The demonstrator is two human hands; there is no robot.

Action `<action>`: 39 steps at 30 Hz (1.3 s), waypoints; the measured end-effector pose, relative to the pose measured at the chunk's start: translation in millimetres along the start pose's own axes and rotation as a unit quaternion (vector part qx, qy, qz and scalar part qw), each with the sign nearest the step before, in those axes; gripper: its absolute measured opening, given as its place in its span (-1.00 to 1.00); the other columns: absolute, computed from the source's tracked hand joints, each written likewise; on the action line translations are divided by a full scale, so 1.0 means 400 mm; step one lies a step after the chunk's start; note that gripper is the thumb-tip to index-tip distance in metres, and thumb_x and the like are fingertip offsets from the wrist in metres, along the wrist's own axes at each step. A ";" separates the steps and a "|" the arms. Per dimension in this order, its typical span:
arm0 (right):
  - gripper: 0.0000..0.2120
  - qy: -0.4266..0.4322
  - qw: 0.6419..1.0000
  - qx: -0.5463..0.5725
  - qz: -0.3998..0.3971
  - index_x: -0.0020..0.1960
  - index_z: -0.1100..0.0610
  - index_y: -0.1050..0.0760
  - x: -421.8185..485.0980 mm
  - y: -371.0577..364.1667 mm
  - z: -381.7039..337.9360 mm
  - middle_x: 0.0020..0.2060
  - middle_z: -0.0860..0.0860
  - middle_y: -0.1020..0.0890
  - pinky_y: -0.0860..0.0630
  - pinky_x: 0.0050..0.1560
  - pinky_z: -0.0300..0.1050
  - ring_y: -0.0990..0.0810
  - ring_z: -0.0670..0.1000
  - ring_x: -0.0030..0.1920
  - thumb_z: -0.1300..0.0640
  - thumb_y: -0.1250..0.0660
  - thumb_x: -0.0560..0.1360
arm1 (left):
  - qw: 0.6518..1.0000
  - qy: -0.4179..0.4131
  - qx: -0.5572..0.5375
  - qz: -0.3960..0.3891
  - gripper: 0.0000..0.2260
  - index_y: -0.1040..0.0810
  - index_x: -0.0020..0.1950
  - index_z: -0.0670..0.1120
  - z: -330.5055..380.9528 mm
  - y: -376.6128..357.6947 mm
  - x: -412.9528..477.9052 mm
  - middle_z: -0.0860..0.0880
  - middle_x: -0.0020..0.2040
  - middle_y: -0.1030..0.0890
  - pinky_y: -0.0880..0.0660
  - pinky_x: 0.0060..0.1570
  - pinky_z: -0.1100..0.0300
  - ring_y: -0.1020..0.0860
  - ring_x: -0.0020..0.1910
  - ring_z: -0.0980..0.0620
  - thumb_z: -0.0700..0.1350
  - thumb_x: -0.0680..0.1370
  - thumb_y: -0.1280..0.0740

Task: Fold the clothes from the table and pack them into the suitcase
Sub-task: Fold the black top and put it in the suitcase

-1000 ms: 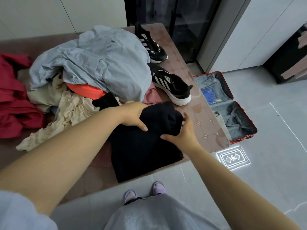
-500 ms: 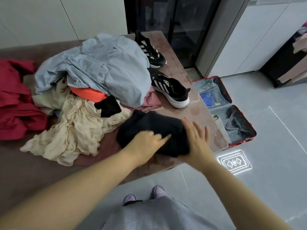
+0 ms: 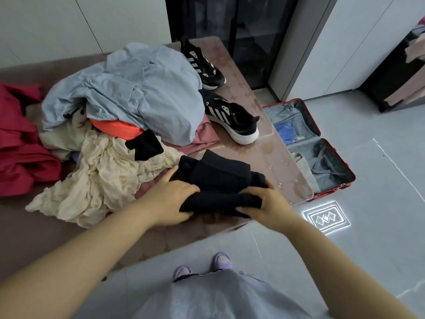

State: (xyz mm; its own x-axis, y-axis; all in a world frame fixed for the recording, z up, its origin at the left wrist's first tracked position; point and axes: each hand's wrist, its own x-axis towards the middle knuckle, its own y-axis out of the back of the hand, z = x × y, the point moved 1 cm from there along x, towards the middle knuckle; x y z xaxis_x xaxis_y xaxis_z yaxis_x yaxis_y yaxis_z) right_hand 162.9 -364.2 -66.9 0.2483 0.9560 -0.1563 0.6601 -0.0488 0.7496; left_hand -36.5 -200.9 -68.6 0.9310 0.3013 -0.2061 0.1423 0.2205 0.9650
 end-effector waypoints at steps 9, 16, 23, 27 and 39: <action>-0.57 -0.269 0.956 0.050 0.105 0.19 0.12 -0.49 0.138 0.012 0.028 -0.01 0.10 -0.63 0.15 0.50 0.05 -0.49 0.11 0.20 -0.18 -0.14 0.57 | 0.940 0.220 -0.253 -0.058 -0.53 -0.51 0.21 -0.07 -0.085 0.085 0.222 -0.04 0.18 -0.52 -0.35 -0.03 0.19 -0.48 0.11 -0.01 0.19 0.43 -0.40; -0.50 -0.344 0.937 -0.024 0.054 0.24 0.03 -0.43 0.222 -0.005 0.080 0.18 0.09 -0.52 -0.19 0.40 0.14 -0.43 0.17 0.25 -0.27 -0.26 0.46 | 0.939 0.301 -0.163 0.026 -0.46 -0.41 0.30 0.00 -0.084 0.032 0.253 -0.05 0.29 -0.42 -0.42 0.15 0.02 -0.40 0.26 -0.09 0.25 0.42 -0.36; -0.07 -0.471 0.872 0.127 -0.048 0.41 0.21 -0.19 0.217 0.034 0.086 0.17 0.11 -0.46 -0.42 0.00 -0.06 -0.47 0.13 0.12 -0.36 -0.40 0.29 | 0.940 0.183 -0.226 -0.177 -0.40 -0.17 0.52 0.03 -0.110 0.053 0.277 0.00 0.52 -0.19 -0.11 0.42 0.11 -0.17 0.48 -0.03 0.21 0.54 -0.21; -0.27 -0.434 0.889 0.141 -0.045 0.29 0.12 -0.38 0.167 0.015 0.077 0.02 0.02 -0.51 -0.47 -0.03 -0.08 -0.48 0.05 -0.05 -0.34 -0.38 0.32 | 0.924 0.187 -0.197 -0.267 -0.24 -0.27 0.47 0.00 -0.108 0.059 0.269 0.01 0.44 -0.33 -0.26 0.36 0.09 -0.32 0.39 -0.03 0.36 0.38 -0.29; -0.47 -0.325 0.881 0.325 0.111 0.16 -0.01 -0.40 -0.014 -0.049 0.029 -0.06 -0.15 -0.54 -0.57 -0.09 -0.16 -0.57 -0.08 -0.03 -0.01 -0.57 0.29 | 0.934 0.123 -0.198 -0.272 -0.53 -0.40 0.12 0.11 -0.030 0.045 0.175 0.16 -0.01 -0.47 -0.35 0.10 0.24 -0.43 0.03 0.08 0.28 0.33 -0.43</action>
State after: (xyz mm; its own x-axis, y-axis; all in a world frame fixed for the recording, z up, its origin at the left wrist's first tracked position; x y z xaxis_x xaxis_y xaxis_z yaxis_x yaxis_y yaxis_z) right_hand 157.0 -372.1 -88.1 0.6365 0.5450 -0.5457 0.7583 -0.5713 0.3139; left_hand 27.3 -164.7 -67.5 0.6448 0.2387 -0.7262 0.3909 0.7134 0.5816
